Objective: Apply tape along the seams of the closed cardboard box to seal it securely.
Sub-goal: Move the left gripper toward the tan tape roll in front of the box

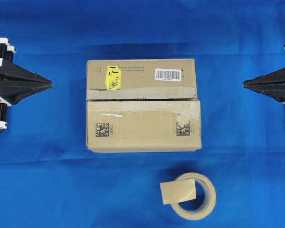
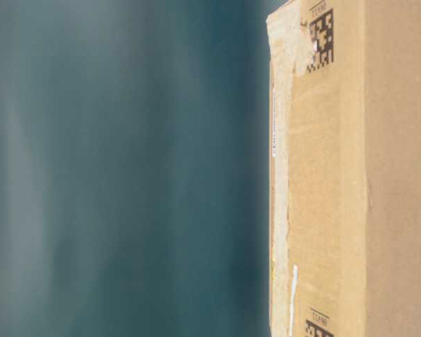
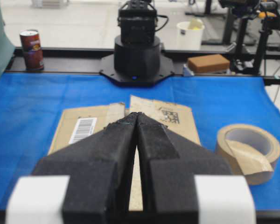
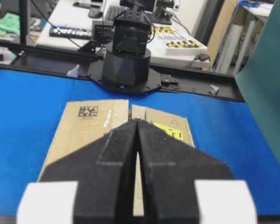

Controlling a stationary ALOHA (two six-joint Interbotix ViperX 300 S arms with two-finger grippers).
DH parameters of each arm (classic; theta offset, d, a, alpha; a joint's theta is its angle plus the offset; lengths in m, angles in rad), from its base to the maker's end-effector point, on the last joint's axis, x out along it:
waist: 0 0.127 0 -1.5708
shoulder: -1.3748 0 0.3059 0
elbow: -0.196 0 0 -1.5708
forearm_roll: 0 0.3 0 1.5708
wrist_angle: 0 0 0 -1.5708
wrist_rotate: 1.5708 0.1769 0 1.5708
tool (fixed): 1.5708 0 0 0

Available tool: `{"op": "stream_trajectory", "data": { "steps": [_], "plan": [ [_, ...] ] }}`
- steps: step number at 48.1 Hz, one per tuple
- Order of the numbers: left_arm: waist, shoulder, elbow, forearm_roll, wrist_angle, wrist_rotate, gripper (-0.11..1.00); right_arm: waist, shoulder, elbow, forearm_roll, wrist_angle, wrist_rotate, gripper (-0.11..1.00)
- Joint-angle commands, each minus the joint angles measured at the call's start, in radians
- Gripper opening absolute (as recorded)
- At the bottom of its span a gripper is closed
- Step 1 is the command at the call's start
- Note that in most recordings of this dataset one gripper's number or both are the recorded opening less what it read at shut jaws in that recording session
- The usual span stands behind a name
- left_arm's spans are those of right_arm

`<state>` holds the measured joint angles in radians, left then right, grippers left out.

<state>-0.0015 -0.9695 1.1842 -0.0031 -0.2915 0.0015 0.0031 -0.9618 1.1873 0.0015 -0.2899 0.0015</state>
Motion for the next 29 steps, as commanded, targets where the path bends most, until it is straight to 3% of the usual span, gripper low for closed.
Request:
{"op": "stream_trajectory", "data": {
  "steps": [1,11,16,20,29],
  "plan": [
    [-0.02,0.014,-0.02,-0.015,0.008,0.017,0.0,0.005,0.008,-0.034,0.002,-0.005,0.006,0.02],
    [-0.089,0.026,-0.025,-0.012,0.009,0.086,0.0,0.009,0.011,-0.055,0.003,0.043,0.005,0.02],
    [-0.163,0.055,-0.029,-0.015,-0.026,0.229,0.0,0.009,0.011,-0.055,0.008,0.049,0.006,0.02],
    [-0.218,0.101,-0.048,-0.015,-0.081,0.29,0.0,0.009,0.011,-0.055,0.02,0.051,0.006,0.02],
    [-0.328,0.262,-0.118,-0.015,-0.137,0.5,0.0,0.009,0.012,-0.057,0.025,0.046,0.006,0.02]
  ]
}}
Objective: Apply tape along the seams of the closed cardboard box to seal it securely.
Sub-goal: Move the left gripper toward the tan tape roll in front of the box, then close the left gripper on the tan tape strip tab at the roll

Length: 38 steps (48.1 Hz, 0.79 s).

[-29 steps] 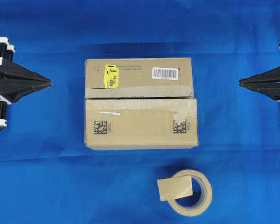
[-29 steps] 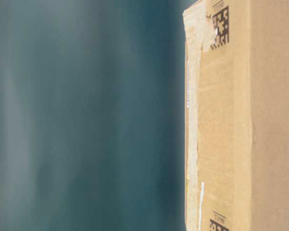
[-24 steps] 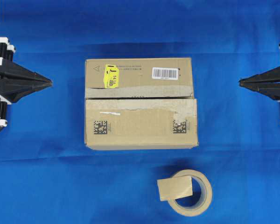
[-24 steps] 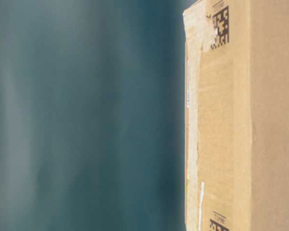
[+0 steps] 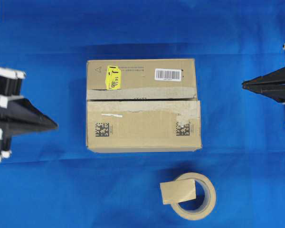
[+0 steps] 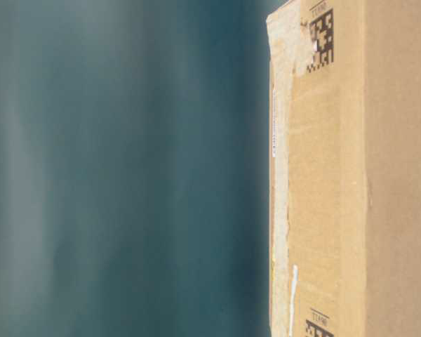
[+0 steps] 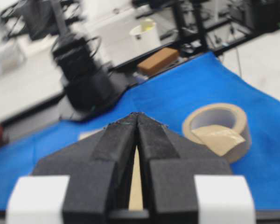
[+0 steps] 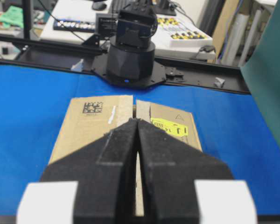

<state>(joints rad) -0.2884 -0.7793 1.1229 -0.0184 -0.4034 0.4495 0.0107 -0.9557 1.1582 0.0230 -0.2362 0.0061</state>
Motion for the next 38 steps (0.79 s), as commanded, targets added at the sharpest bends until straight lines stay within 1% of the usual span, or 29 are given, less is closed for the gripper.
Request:
{"op": "stream_trajectory", "data": {
  "steps": [1,8,10,14,16,21,23,24,25,29,30,38],
  "plan": [
    [-0.052,0.094,-0.069,0.0,-0.026,0.072,0.0,0.002,0.008,-0.028,0.003,-0.008,0.002,0.02],
    [-0.101,0.256,-0.141,0.0,-0.023,0.199,0.01,0.0,0.008,-0.034,0.003,-0.009,0.002,0.02],
    [-0.106,0.304,-0.166,-0.002,-0.02,0.221,0.05,0.0,0.008,-0.035,0.003,-0.009,0.002,0.02],
    [-0.114,0.4,-0.222,-0.003,-0.002,0.262,0.21,0.0,0.008,-0.037,0.003,-0.009,0.0,0.02],
    [-0.123,0.459,-0.258,-0.003,0.012,0.295,0.34,0.0,0.008,-0.037,0.003,-0.009,0.0,0.02],
    [-0.13,0.571,-0.327,-0.003,0.038,0.345,0.66,0.0,0.009,-0.037,0.003,-0.009,0.0,0.02],
    [-0.13,0.611,-0.348,-0.003,0.048,0.373,0.77,0.0,0.009,-0.037,0.002,-0.008,-0.002,0.02],
    [-0.132,0.632,-0.36,-0.003,0.052,0.39,0.8,0.0,0.011,-0.037,0.002,-0.008,0.0,0.02],
    [-0.13,0.65,-0.371,-0.003,0.054,0.405,0.8,0.002,0.012,-0.037,0.002,-0.009,-0.002,0.02],
    [-0.129,0.723,-0.41,-0.003,0.057,0.472,0.72,0.0,0.012,-0.035,0.0,-0.008,-0.002,0.02],
    [-0.13,0.749,-0.422,-0.003,0.057,0.499,0.7,0.0,0.012,-0.035,0.0,-0.006,-0.002,0.02],
    [-0.127,0.864,-0.48,-0.009,0.054,0.634,0.7,0.0,0.014,-0.034,-0.002,-0.006,-0.003,0.02]
  ]
}}
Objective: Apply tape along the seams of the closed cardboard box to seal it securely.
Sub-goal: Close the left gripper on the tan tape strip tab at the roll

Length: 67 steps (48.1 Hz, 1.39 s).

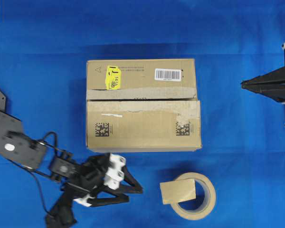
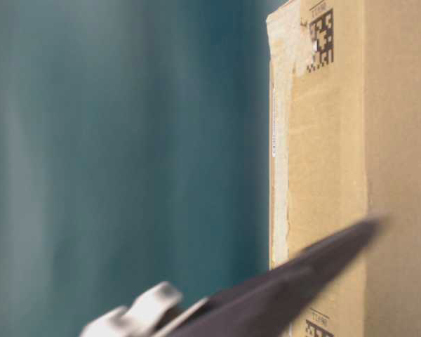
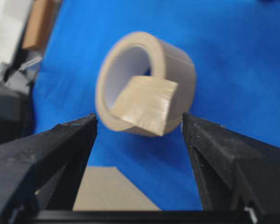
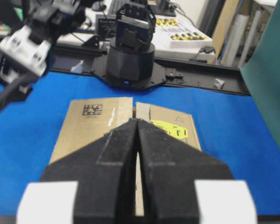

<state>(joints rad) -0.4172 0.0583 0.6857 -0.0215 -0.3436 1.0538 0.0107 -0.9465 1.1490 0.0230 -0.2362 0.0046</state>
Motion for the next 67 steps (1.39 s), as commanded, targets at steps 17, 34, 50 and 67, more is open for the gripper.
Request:
{"op": "stream_trajectory", "data": {
  "steps": [17,34,50,67],
  "plan": [
    [0.025,0.192,-0.163,-0.011,-0.04,0.176,0.7,0.0,0.011,-0.023,-0.003,-0.002,-0.005,0.02],
    [0.048,0.282,-0.23,-0.012,-0.063,0.232,0.7,0.002,0.012,-0.023,-0.005,0.017,-0.008,0.02],
    [0.052,0.287,-0.235,-0.012,-0.069,0.236,0.68,0.002,0.012,-0.023,-0.005,0.017,-0.009,0.02],
    [0.044,0.284,-0.23,-0.017,-0.08,0.227,0.33,0.002,0.012,-0.023,-0.005,0.025,-0.009,0.02]
  ]
}}
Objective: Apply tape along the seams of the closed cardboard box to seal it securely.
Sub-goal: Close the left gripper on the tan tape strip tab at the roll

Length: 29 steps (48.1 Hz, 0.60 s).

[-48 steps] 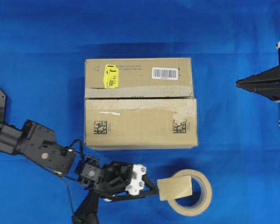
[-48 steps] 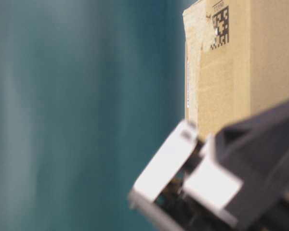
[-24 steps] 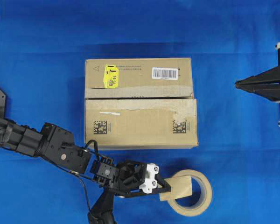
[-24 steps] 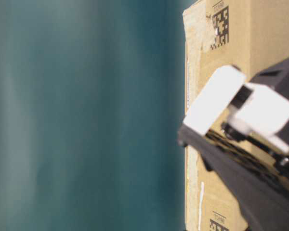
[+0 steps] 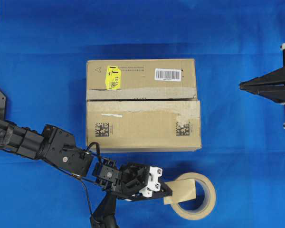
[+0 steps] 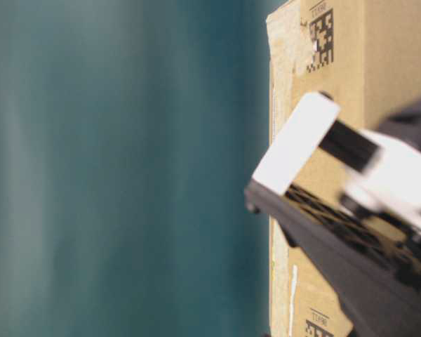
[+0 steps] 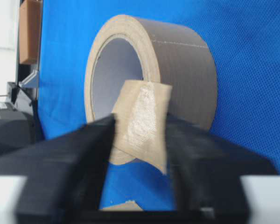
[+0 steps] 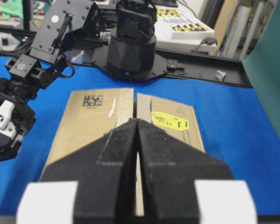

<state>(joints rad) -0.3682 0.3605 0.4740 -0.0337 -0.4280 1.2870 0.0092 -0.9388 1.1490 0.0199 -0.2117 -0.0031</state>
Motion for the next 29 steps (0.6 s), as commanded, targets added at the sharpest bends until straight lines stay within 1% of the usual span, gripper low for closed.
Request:
{"op": "stream_trajectory", "data": {
  "steps": [1,5,9,19,29],
  "plan": [
    [-0.005,-0.018,-0.018,-0.003,0.009,-0.009,0.28,0.003,0.005,-0.021,-0.002,0.002,-0.002,0.02],
    [-0.005,-0.018,-0.017,-0.005,0.032,-0.011,0.11,0.002,0.008,-0.021,-0.002,0.006,-0.002,0.02],
    [-0.008,-0.02,-0.018,-0.003,0.057,-0.012,0.02,0.002,0.005,-0.021,-0.002,0.008,0.0,0.02],
    [-0.02,-0.044,-0.012,-0.005,0.072,-0.014,0.02,0.002,0.008,-0.021,-0.002,0.008,-0.002,0.02],
    [-0.02,-0.123,0.005,-0.003,0.115,-0.014,0.02,0.002,0.005,-0.023,-0.002,0.012,0.0,0.02]
  ]
}}
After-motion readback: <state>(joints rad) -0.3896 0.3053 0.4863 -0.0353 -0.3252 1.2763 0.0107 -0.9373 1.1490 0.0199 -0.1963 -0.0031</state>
